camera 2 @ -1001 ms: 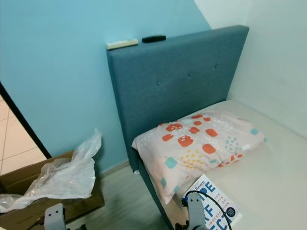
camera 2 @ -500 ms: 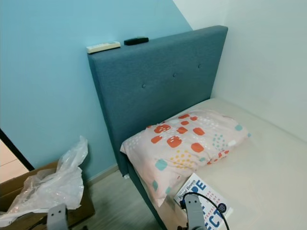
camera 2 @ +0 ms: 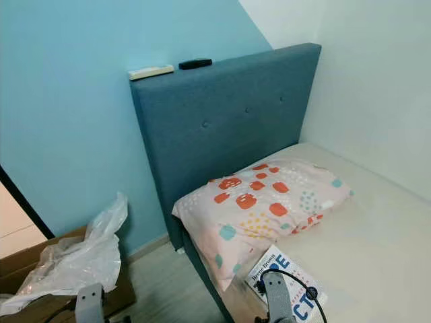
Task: Clean up the room
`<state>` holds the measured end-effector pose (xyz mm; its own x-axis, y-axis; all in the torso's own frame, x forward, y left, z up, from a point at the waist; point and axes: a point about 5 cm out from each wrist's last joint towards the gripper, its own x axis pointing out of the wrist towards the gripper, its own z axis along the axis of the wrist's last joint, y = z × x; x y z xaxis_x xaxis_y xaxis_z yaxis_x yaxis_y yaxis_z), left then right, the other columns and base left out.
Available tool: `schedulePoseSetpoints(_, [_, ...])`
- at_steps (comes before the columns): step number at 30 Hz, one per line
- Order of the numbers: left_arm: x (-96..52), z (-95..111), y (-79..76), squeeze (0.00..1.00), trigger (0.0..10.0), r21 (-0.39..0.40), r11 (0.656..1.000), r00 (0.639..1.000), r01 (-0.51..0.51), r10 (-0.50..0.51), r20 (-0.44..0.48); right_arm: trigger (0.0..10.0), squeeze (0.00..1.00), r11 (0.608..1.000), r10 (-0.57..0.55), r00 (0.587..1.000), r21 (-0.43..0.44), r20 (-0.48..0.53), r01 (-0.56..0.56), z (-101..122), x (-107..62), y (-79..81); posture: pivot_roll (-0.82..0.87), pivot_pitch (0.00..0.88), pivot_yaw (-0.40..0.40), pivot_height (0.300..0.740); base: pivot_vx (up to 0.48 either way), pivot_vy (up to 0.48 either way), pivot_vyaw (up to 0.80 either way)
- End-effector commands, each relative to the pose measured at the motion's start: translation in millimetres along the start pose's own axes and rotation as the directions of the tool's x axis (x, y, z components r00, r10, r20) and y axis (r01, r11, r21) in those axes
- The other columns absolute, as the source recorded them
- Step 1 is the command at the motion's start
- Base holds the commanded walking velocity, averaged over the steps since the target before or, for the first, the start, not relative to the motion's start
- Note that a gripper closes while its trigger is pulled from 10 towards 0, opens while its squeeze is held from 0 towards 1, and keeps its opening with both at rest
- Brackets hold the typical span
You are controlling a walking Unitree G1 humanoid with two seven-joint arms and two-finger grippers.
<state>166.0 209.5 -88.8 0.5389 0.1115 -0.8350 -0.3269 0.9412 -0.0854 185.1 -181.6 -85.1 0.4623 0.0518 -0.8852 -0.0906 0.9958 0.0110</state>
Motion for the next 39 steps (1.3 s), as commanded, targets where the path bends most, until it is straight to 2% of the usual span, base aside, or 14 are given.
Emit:
schedulePoseSetpoints(1, [-1.3, -9, 2.0, 0.00, 10.0, 0.031, 1.000, 0.999, 0.000, 0.001, -0.037, 10.0, 0.00, 1.000, -0.001, 1.000, 0.001, -0.014, 0.001, -6, -0.3, -0.6, -0.02, 0.000, -0.040, 0.740, 0.000, 0.000, 0.00])
schedulePoseSetpoints(7, [-2.8, -16, 4.5, 0.00, 10.0, 0.057, 0.998, 0.998, -0.001, 0.005, -0.060, 10.0, 0.00, 1.000, -0.002, 1.000, -0.003, -0.022, 0.002, -9, -0.4, 0.4, -0.02, 0.000, -0.040, 0.740, 0.000, 0.000, 0.00])
schedulePoseSetpoints(10, [-5.1, -24, 11.0, 0.00, 10.0, 0.075, 0.997, 0.996, -0.007, 0.014, -0.087, 10.0, 0.00, 1.000, 0.002, 1.000, -0.005, -0.028, -0.002, -12, -0.1, 3.6, -0.02, 0.000, -0.040, 0.740, 0.000, 0.000, 0.00])
schedulePoseSetpoints(17, [-5.2, -20, 17.6, 0.00, 10.0, 0.080, 0.997, 0.996, -0.006, 0.014, -0.093, 10.0, 0.00, 1.000, 0.012, 0.999, -0.006, -0.030, -0.012, -13, 0.7, 10.4, -0.01, 0.000, -0.039, 0.740, 0.000, 0.000, 0.00])
schedulePoseSetpoints(25, [-5.1, -18, 19.1, 0.00, 10.0, 0.091, 0.996, 0.996, -0.004, 0.012, -0.090, 10.0, 0.00, 1.000, 0.024, 0.999, -0.004, -0.032, -0.024, -13, 1.9, 20.5, 0.00, 0.000, -0.041, 0.740, -0.336, 0.000, 0.00])
schedulePoseSetpoints(31, [-6.5, -28, 14.1, 0.00, 10.0, 0.101, 0.995, 0.994, 0.006, 0.005, -0.107, 10.0, 0.00, 0.999, 0.030, 0.999, -0.009, -0.028, -0.031, -8, 3.2, 29.4, 0.00, 0.000, -0.046, 0.740, -0.389, 0.000, 0.00])
schedulePoseSetpoints(34, [-7.3, -37, 5.7, 0.00, 10.0, 0.105, 0.994, 0.993, 0.018, -0.006, -0.122, 10.0, 0.00, 0.999, 0.039, 0.999, -0.012, -0.022, -0.040, -2, 4.4, 39.4, 0.00, 0.000, -0.047, 0.740, -0.414, 0.000, 0.00])
schedulePoseSetpoints(39, [-7.4, -40, 1.1, 0.00, 10.0, 0.106, 0.994, 0.992, 0.024, -0.010, -0.127, 10.0, 0.00, 0.999, 0.044, 0.999, -0.013, -0.019, -0.044, 1, 4.8, 44.4, 0.00, 0.000, -0.047, 0.740, -0.418, 0.000, 0.00])
